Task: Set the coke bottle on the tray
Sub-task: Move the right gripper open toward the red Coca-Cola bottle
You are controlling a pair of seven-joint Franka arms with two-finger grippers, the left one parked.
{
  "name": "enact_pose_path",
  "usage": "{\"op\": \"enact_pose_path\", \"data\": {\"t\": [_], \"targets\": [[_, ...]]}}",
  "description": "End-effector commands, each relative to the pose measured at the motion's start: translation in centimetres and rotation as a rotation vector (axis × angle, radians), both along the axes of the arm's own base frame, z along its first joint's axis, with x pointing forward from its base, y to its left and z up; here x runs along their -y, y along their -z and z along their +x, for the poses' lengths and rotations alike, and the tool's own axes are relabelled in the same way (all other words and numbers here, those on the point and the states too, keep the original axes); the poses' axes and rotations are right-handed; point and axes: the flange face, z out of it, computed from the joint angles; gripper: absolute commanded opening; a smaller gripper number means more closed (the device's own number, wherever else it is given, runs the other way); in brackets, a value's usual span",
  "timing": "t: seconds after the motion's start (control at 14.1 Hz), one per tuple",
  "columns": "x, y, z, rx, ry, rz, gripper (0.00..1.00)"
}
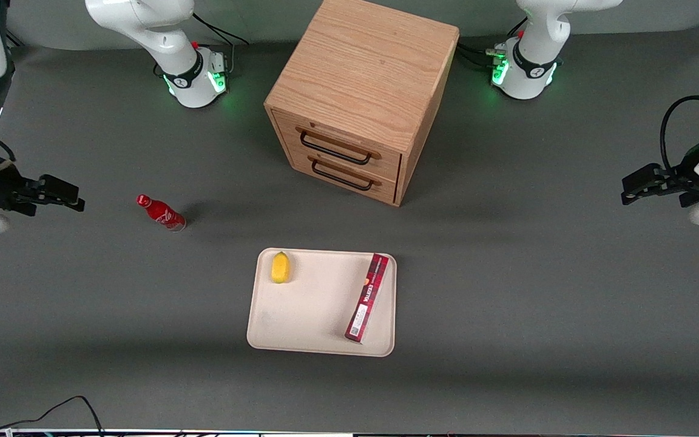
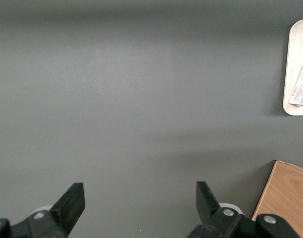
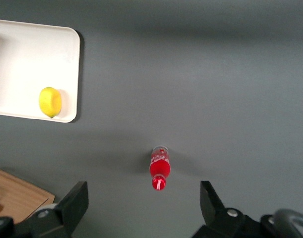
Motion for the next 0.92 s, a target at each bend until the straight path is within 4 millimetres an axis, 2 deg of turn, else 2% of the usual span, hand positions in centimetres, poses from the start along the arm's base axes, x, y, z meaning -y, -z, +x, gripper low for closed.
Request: {"op": "enact_pose_path", "data": {"t": [0.0,0.35,0.42,0.64,0.85], "targets": [[-0.1,4.1,-3.4,0.029,0.013,-0.003,1.00],[0.1,12.1,-7.8,0.111,0.026,0.007,1.00],[0.1,13.7,-8.4,0.113,0.028,0.008,0.94],[0.4,15.8,-10.0,0.084,0.037,0.011,0.87],[0.5,17.4,-11.3,0.067,0.039,0.012,0.73]]}}
